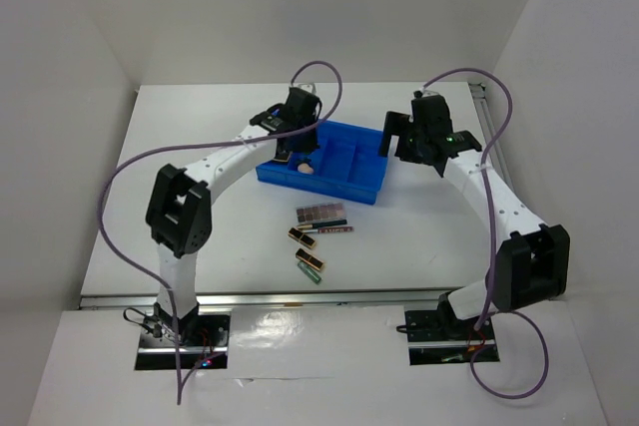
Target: Organize the makeup
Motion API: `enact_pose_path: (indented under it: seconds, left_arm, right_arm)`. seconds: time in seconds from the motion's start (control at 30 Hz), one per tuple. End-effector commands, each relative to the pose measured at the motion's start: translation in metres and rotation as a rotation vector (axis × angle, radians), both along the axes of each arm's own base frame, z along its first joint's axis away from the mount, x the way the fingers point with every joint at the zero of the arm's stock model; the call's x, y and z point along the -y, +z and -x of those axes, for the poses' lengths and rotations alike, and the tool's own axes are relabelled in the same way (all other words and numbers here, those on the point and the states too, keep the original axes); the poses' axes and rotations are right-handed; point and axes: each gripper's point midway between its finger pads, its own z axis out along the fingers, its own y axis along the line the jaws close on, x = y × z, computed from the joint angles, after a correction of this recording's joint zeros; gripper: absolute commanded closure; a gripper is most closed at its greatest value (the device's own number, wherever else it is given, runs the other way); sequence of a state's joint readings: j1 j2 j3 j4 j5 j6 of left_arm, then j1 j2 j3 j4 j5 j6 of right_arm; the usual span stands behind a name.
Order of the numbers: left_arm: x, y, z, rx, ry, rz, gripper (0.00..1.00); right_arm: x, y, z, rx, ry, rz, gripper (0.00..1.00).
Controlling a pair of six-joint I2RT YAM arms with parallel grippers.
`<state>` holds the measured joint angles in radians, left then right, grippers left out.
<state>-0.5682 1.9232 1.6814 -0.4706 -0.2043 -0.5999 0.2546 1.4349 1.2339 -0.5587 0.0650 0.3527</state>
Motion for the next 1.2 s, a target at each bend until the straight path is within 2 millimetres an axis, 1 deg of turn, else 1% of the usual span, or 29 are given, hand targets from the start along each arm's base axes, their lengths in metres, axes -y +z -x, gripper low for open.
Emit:
enact_pose_path:
  seconds: [0.0, 0.03, 0.07, 0.1, 0.13, 0.17, 0.2, 0.23, 0.3, 0.33, 0.37, 0.4, 0.5, 0.57, 0.6, 0.67, 0.7, 0.73, 0.8, 0.83, 0.87, 0.9, 0.93, 0.97, 1.0, 1.03, 1.1, 1.13, 1.17]
  left_arm:
    - [0.016, -0.004, -0.014, -0.012, -0.052, -0.013, 1.00]
    - [0.018, -0.007, -0.017, -0.018, -0.058, -0.024, 1.00]
    - [0.019, -0.001, -0.027, 0.003, -0.040, -0.032, 1.00]
    - [0.021, -0.020, -0.030, -0.034, -0.034, -0.048, 1.00]
    - [0.019, -0.028, -0.030, -0.061, -0.027, -0.074, 1.00]
    - [0.020, -0.030, -0.032, -0.071, -0.027, -0.080, 0.96]
    - [0.024, -0.022, -0.038, -0.057, -0.026, -0.071, 0.92]
    - [0.024, -0.026, -0.038, -0.068, -0.027, -0.078, 0.82]
    - [0.027, -0.023, -0.034, -0.063, -0.062, -0.062, 0.74]
    - [0.028, -0.009, -0.031, -0.040, -0.068, -0.041, 0.59]
    - [0.027, -0.004, -0.030, -0.028, -0.068, -0.033, 0.50]
    - [0.027, -0.005, -0.027, -0.031, -0.082, -0.034, 0.44]
    - [0.022, 0.002, -0.023, -0.031, -0.074, -0.043, 0.26]
    - [0.017, 0.004, -0.019, -0.041, -0.066, -0.059, 0.26]
    - [0.014, 0.021, -0.016, -0.017, -0.053, -0.044, 0.28]
    - [0.008, 0.034, -0.007, -0.014, -0.045, -0.034, 0.32]
    - [0.004, 0.045, -0.004, 0.006, -0.038, -0.029, 0.34]
    - [-0.005, 0.066, 0.006, 0.031, -0.028, -0.025, 0.36]
    - [-0.022, 0.081, 0.023, 0.022, 0.013, -0.034, 0.36]
    - [-0.033, 0.080, 0.031, 0.014, 0.053, -0.046, 0.36]
    - [-0.043, 0.103, 0.043, 0.050, 0.075, -0.024, 0.36]
    - [-0.052, 0.108, 0.051, 0.055, 0.096, -0.025, 0.36]
    - [-0.064, 0.101, 0.060, 0.039, 0.140, -0.043, 0.36]
    - [-0.075, 0.107, 0.064, 0.052, 0.177, -0.035, 0.36]
    - [-0.085, 0.122, 0.075, 0.079, 0.200, -0.019, 0.36]
    - [-0.097, 0.118, 0.081, 0.076, 0.249, -0.038, 0.36]
    - [-0.110, 0.124, 0.090, 0.096, 0.297, -0.037, 0.34]
    - [-0.118, 0.134, 0.096, 0.125, 0.320, -0.025, 0.34]
    - [-0.120, 0.134, 0.100, 0.120, 0.331, -0.015, 0.34]
  right_arm:
    - [0.010, 0.021, 0.008, 0.052, -0.037, 0.002, 0.00]
    - [0.013, 0.020, 0.009, 0.047, -0.039, 0.020, 0.00]
    - [0.014, 0.020, 0.011, 0.048, -0.039, 0.020, 0.00]
    - [0.016, 0.022, 0.013, 0.050, -0.046, 0.026, 0.00]
    - [0.016, 0.022, 0.013, 0.050, -0.046, 0.026, 0.00]
    - [0.016, 0.022, 0.013, 0.050, -0.046, 0.026, 0.00]
    - [0.016, 0.020, 0.015, 0.041, -0.045, 0.029, 0.00]
    - [0.017, 0.023, 0.016, 0.050, -0.046, 0.026, 0.00]
    - [0.011, 0.019, 0.019, 0.037, -0.002, 0.020, 0.00]
    - [0.009, 0.025, 0.019, 0.058, 0.005, 0.009, 0.00]
    - [0.008, 0.031, 0.021, 0.072, 0.021, 0.005, 0.00]
    - [0.006, 0.029, 0.021, 0.072, 0.028, -0.001, 0.00]
    - [0.003, 0.036, 0.024, 0.097, 0.051, -0.015, 0.00]
    - [0.001, 0.039, 0.028, 0.105, 0.065, -0.029, 0.00]
    - [0.001, 0.039, 0.028, 0.107, 0.086, -0.019, 0.00]
    - [-0.008, 0.048, 0.035, 0.137, 0.152, -0.044, 0.06]
    - [-0.016, 0.048, 0.039, 0.153, 0.223, -0.028, 0.09]
    - [-0.028, 0.046, 0.047, 0.152, 0.293, -0.038, 0.09]
    - [-0.051, 0.048, 0.055, 0.168, 0.406, -0.035, 0.11]
    - [-0.075, 0.045, 0.071, 0.159, 0.503, -0.023, 0.11]
    - [-0.090, 0.043, 0.082, 0.150, 0.556, -0.025, 0.11]
    - [-0.106, 0.043, 0.093, 0.149, 0.609, -0.029, 0.11]
    - [-0.134, 0.037, 0.119, 0.135, 0.715, -0.027, 0.11]
    - [-0.149, 0.026, 0.129, 0.111, 0.752, -0.020, 0.11]
    - [-0.162, 0.018, 0.140, 0.096, 0.790, -0.013, 0.11]
    - [-0.183, 0.008, 0.164, 0.070, 0.857, -0.016, 0.12]
    - [-0.204, -0.016, 0.178, 0.027, 0.907, -0.007, 0.14]
    - [-0.219, -0.019, 0.191, 0.024, 0.953, -0.014, 0.14]
    - [-0.225, -0.027, 0.194, 0.014, 0.950, -0.012, 0.16]
